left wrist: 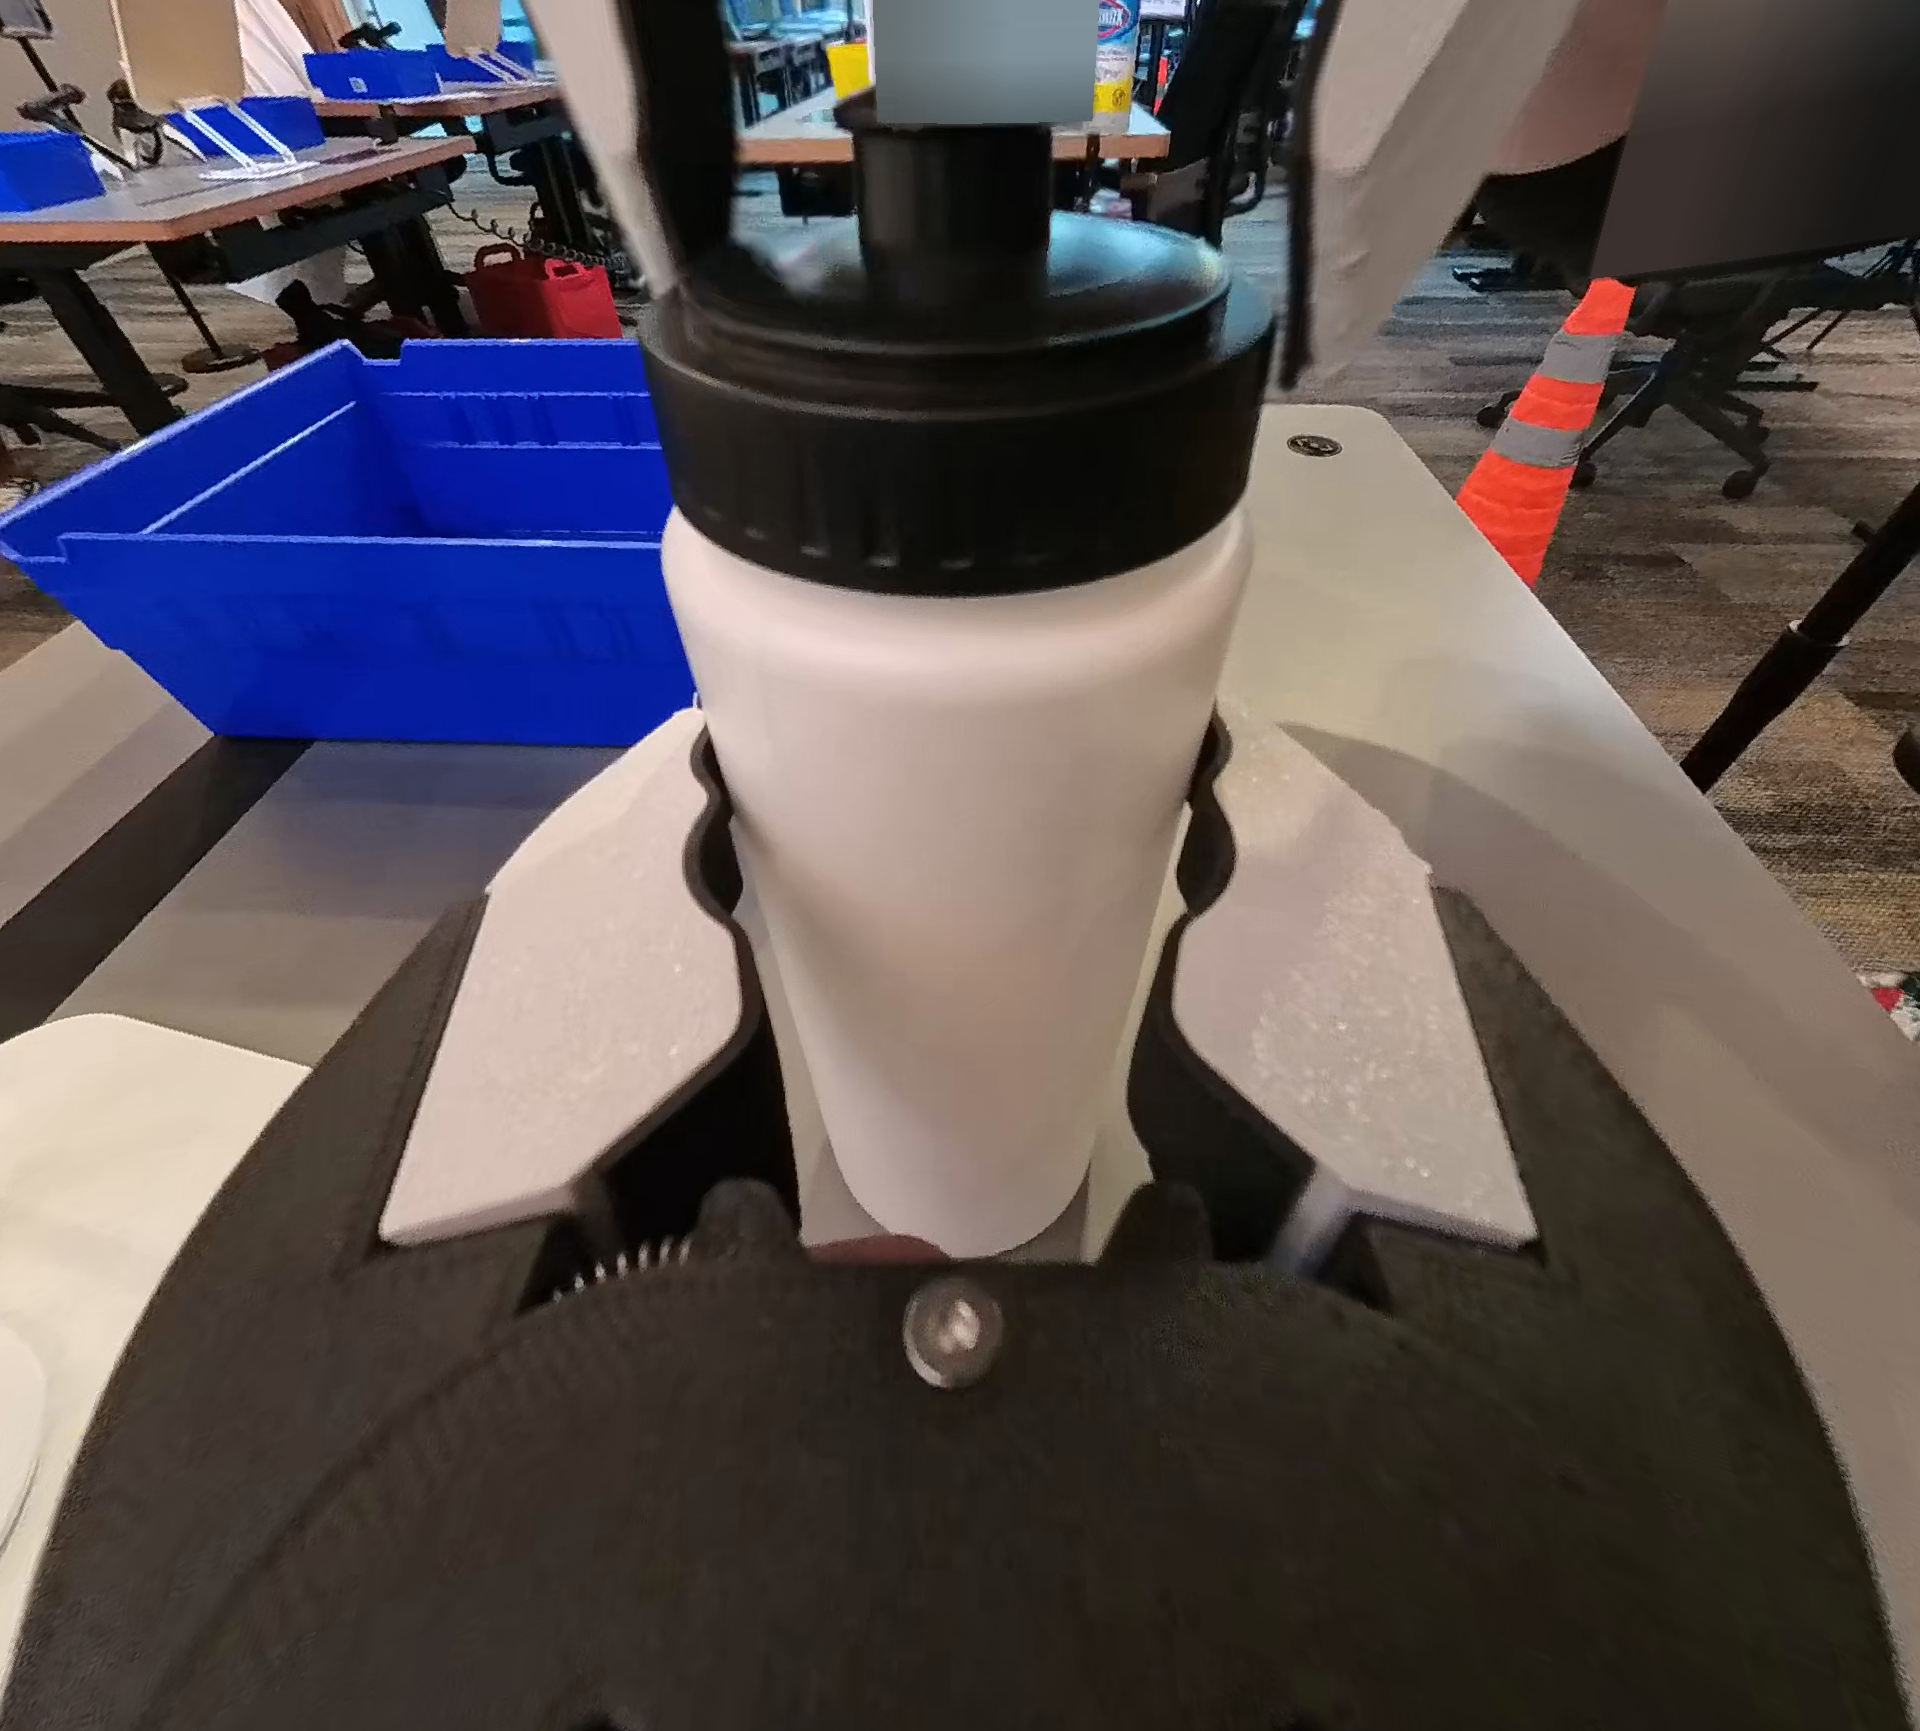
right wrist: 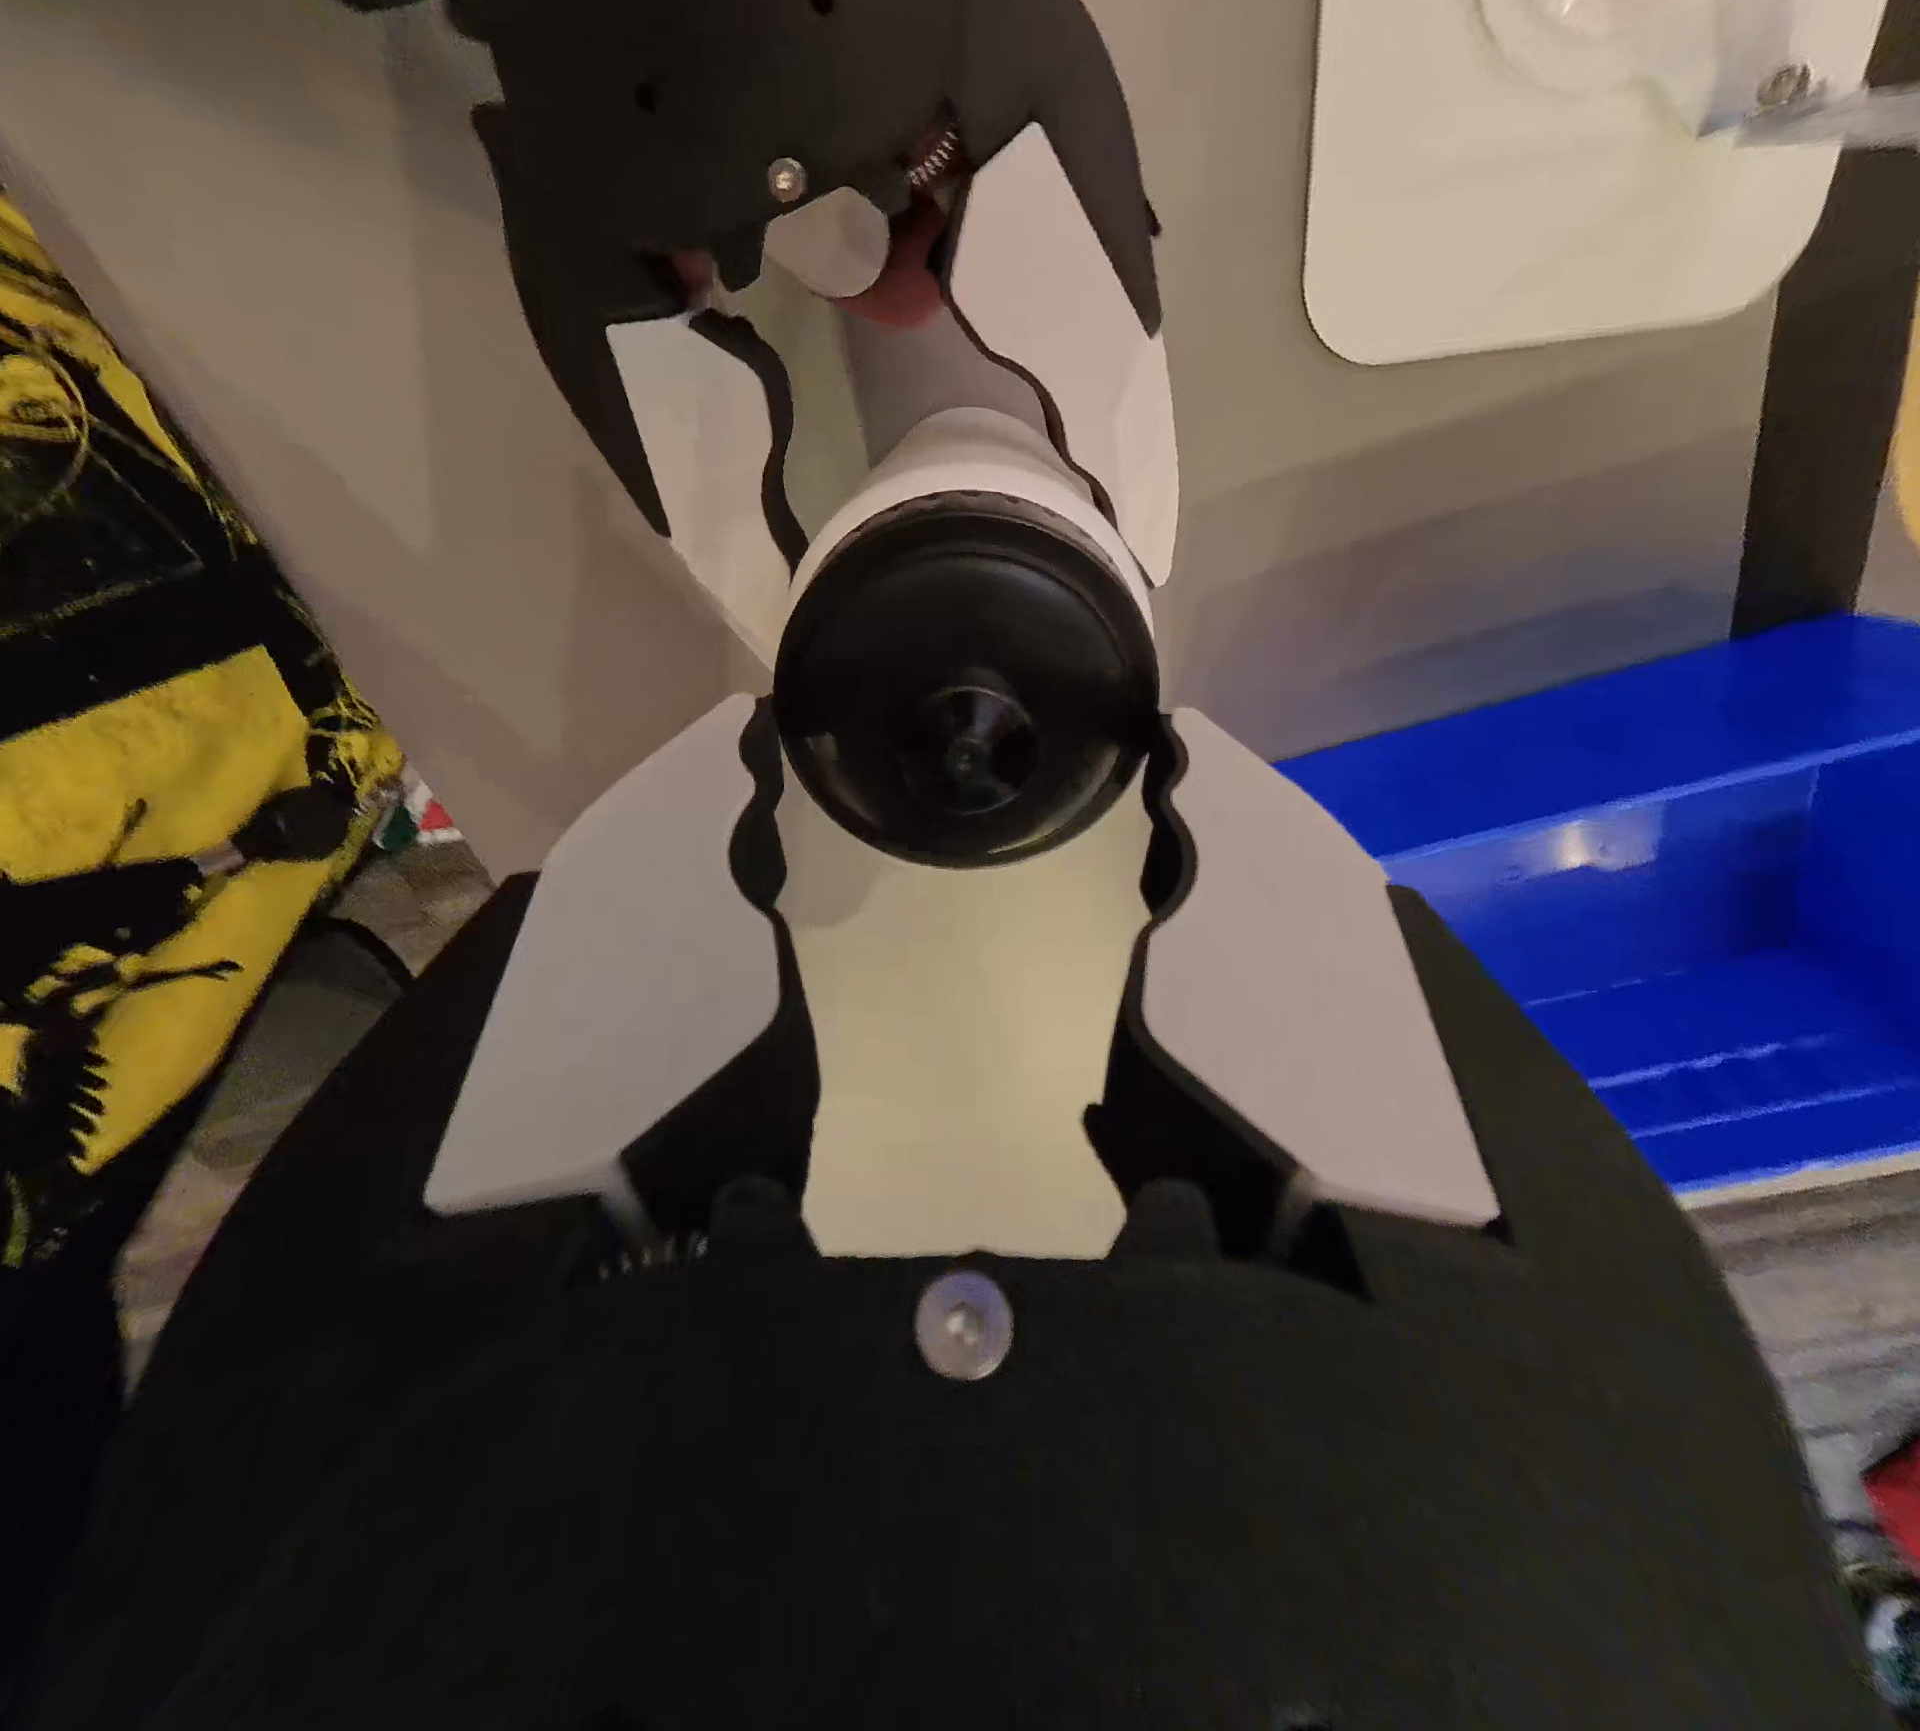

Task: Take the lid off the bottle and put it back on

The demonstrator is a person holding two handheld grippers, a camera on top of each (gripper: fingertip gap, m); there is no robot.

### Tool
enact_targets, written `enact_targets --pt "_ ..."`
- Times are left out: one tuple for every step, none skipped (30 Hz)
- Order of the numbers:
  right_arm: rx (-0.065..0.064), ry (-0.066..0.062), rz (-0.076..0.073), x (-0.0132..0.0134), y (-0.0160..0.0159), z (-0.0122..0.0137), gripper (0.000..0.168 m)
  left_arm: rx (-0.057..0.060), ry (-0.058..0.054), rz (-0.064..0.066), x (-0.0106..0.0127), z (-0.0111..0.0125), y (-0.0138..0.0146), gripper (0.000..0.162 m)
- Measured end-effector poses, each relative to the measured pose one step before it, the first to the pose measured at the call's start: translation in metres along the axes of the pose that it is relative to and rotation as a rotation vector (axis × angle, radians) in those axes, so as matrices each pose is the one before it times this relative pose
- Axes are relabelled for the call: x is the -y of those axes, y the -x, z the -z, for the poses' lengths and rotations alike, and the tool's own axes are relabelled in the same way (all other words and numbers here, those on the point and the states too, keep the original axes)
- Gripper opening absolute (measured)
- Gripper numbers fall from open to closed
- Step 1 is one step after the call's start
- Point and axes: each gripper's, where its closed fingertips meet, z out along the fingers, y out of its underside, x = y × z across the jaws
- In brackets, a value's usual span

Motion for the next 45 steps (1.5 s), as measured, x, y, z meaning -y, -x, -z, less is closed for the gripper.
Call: enact_targets --pt "-0.0038 -0.0150 0.0447 0.00210 -0.00215 0.00195 0.076 0.0000 0.0008 0.0004 0.00000 0.00007 0.00011 0.084" --pt "-0.0149 -0.0078 0.0449 0.00073 -0.00366 0.00266 0.085 0.0003 -0.0018 0.0010 0.00003 -0.00016 -0.00003 0.084" --pt "-0.0057 0.0025 0.0549 -0.00095 -0.00220 0.00246 0.082 0.0003 -0.0013 0.0013 0.00005 -0.00005 0.00016 0.084" --pt "0.0105 -0.0009 0.0492 -0.00051 0.00023 0.00151 0.082 0.0000 -0.0003 0.0007 0.00004 -0.00003 0.00009 0.084" --pt "0.0203 0.0025 0.0350 -0.00043 0.00134 0.00003 0.079 0.0000 0.0000 0.0003 0.00002 -0.00014 0.00011 0.084" --pt "0.0161 0.0107 0.0252 -0.00101 0.00080 -0.00158 0.074 0.0001 -0.0008 0.0004 0.00001 -0.00008 -0.00001 0.084" --pt "0.0173 0.0197 0.0195 -0.00199 0.00139 -0.00275 0.071 0.0004 -0.0012 0.0014 0.00004 -0.00003 0.00002 0.084" --pt "0.0163 0.0204 0.0137 -0.00188 0.00189 -0.00290 0.066 -0.0005 -0.0006 0.0002 -0.00003 0.00001 -0.00001 0.084" --pt "-0.0010 0.0098 0.0093 -0.00049 0.00044 -0.00179 0.067 0.0001 0.0014 -0.0014 -0.00008 0.00012 -0.00003 0.084" --pt "-0.0057 -0.0001 0.0005 0.00018 0.00043 -0.00014 0.067 0.0000 0.0015 -0.0026 -0.00001 0.00022 -0.00016 0.084" --pt "0.0006 -0.0024 -0.0278 -0.00033 0.00091 0.00009 0.067 -0.0010 0.0004 0.0003 -0.00004 -0.00004 -0.00022 0.084" --pt "0.0073 -0.0058 -0.0687 -0.00018 0.00053 -0.00010 0.067 0.0000 -0.0010 0.0020 0.00002 -0.00003 0.00022 0.084" --pt "0.0144 -0.0063 -0.0993 0.00005 0.00008 0.00011 0.067 0.0021 -0.0009 0.0056 0.00002 -0.00018 0.00093 0.084" --pt "0.0039 -0.0119 -0.0955 0.00068 -0.00047 0.00009 0.067 0.0067 0.0006 0.0010 -0.00041 0.00011 0.00165 0.084" --pt "-0.0066 -0.0187 -0.0799 0.00160 -0.00001 -0.00003 0.067 -0.0008 -0.0030 0.0015 0.00001 0.00076 0.00061 0.084" --pt "-0.0141 -0.0119 -0.0422 0.00065 0.00116 -0.00016 0.067 -0.0049 0.0005 -0.0044 -0.00012 0.00040 -0.00067 0.084" --pt "-0.0176 0.0057 0.0086 -0.00129 0.00152 -0.00016 0.067 0.0022 0.0060 -0.0175 -0.00030 -0.00033 -0.00124 0.084" --pt "-0.0152 0.0051 0.0331 -0.00024 0.00024 0.00059 0.067 0.0025 0.0067 -0.0007 -0.00018 -0.00045 -0.00028 0.084" --pt "-0.0049 -0.0036 0.0352 0.00094 -0.00085 0.00127 0.067 -0.0001 0.0010 0.0013 0.00002 -0.00020 0.00017 0.084" --pt "0.0038 -0.0153 0.0325 0.00239 -0.00098 0.00269 0.070 -0.0012 -0.0031 0.0026 0.00004 -0.00002 0.00023 0.084" --pt "0.0071 -0.0114 0.0395 0.00164 -0.00050 0.00379 0.072 -0.0006 -0.0016 0.0013 0.00008 -0.00001 0.00011 0.084" --pt "0.0040 -0.0109 0.0555 0.00182 -0.00023 0.00397 0.071 0.0007 0.0021 -0.0010 -0.00013 -0.00003 -0.00006 0.084" --pt "-0.0051 -0.0135 0.0607 0.00237 -0.00127 0.00350 0.071 0.0000 0.0020 -0.0015 -0.00003 0.00004 -0.00004 0.084" --pt "-0.0055 0.0013 0.0558 0.00042 -0.00143 0.00176 0.070 -0.0001 0.0003 -0.0001 -0.00004 0.00002 -0.00001 0.084" --pt "0.0022 0.0215 0.0450 -0.00224 -0.00023 -0.00039 0.069 -0.0001 -0.0013 0.0006 0.00005 0.00003 -0.00006 0.084" --pt "0.0005 0.0303 0.0383 -0.00291 0.00005 -0.00188 0.067 -0.0003 -0.0012 0.0001 0.00004 -0.00004 0.00002 0.084" --pt "-0.0012 0.0211 0.0363 -0.00154 0.00039 -0.00282 0.062 -0.0007 -0.0001 0.0000 -0.00001 0.00006 -0.00001 0.084" --pt "0.0143 0.0092 0.0207 0.00012 0.00258 -0.00288 0.055 -0.0018 0.0001 -0.0002 -0.00001 0.00000 -0.00023 0.084" --pt "0.0055 0.0042 -0.0022 0.00064 0.00100 -0.00137 0.055 -0.0002 -0.0005 -0.0012 -0.00010 0.00030 0.00000 0.084" --pt "0.0012 -0.0011 -0.0153 0.00035 0.00018 0.00010 0.055 -0.0007 -0.0005 0.0002 -0.00006 0.00009 -0.00011 0.084" --pt "-0.0011 -0.0025 -0.0215 -0.00015 0.00033 -0.00006 0.055 -0.0005 0.0006 -0.0004 0.00004 -0.00001 -0.00011 0.084" --pt "0.0037 -0.0095 -0.0512 -0.00005 0.00033 0.00000 0.055 0.0010 0.0003 -0.0001 -0.00004 0.00002 0.00014 0.084" --pt "0.0145 -0.0120 -0.0964 0.00025 -0.00023 0.00025 0.054 0.0026 -0.0001 0.0056 -0.00001 0.00003 0.00086 0.084" --pt "0.0105 -0.0151 -0.0998 0.00078 -0.00084 0.00033 0.054 0.0001 -0.0015 0.0089 0.00011 0.00018 0.00102 0.084" --pt "-0.0028 -0.0141 -0.0579 0.00064 -0.00008 -0.00002 0.054 -0.0026 -0.0023 -0.0002 -0.00001 0.00041 0.00019 0.083" --pt "-0.0062 -0.0096 -0.0303 0.00002 0.00078 -0.00013 0.054 -0.0021 0.0010 -0.0043 -0.00022 0.00007 -0.00053 0.084" --pt "-0.0061 -0.0019 -0.0177 -0.00064 0.00067 -0.00005 0.054 0.0022 0.0022 -0.0027 -0.00001 -0.00020 -0.00024 0.084" --pt "-0.0028 0.0029 0.0020 -0.00028 0.00052 -0.00004 0.054 -0.0010 0.0017 -0.0034 0.00002 -0.00003 -0.00053 0.084" --pt "0.0010 0.0077 0.0335 -0.00018 0.00053 0.00017 0.054 0.0000 0.0025 -0.0046 -0.00006 -0.00010 -0.00046 0.084" --pt "-0.0010 0.0048 0.0492 0.00028 -0.00060 0.00026 0.055 0.0005 0.0018 -0.0006 -0.00011 0.00002 -0.00018 0.084" --pt "-0.0071 -0.0053 0.0433 0.00119 -0.00152 0.00064 0.063 -0.0002 -0.0007 0.0001 0.00001 -0.00021 -0.00005 0.084" --pt "-0.0133 -0.0034 0.0472 0.00120 -0.00165 0.00068 0.071 -0.0003 -0.0011 0.0008 0.00003 -0.00003 -0.00002 0.084" --pt "-0.0125 0.0028 0.0648 0.00057 -0.00084 0.00018 0.073 -0.0003 0.0000 -0.0004 0.00000 0.00000 -0.00001 0.084" --pt "-0.0209 0.0069 0.0655 -0.00001 -0.00193 -0.00058 0.080 -0.0005 0.0002 -0.0002 -0.00001 -0.00006 0.00002 0.084" --pt "-0.0136 0.0136 0.0478 -0.00118 -0.00157 -0.00125 0.084 -0.0005 -0.0009 0.0010 0.00000 -0.00002 0.00008 0.084"
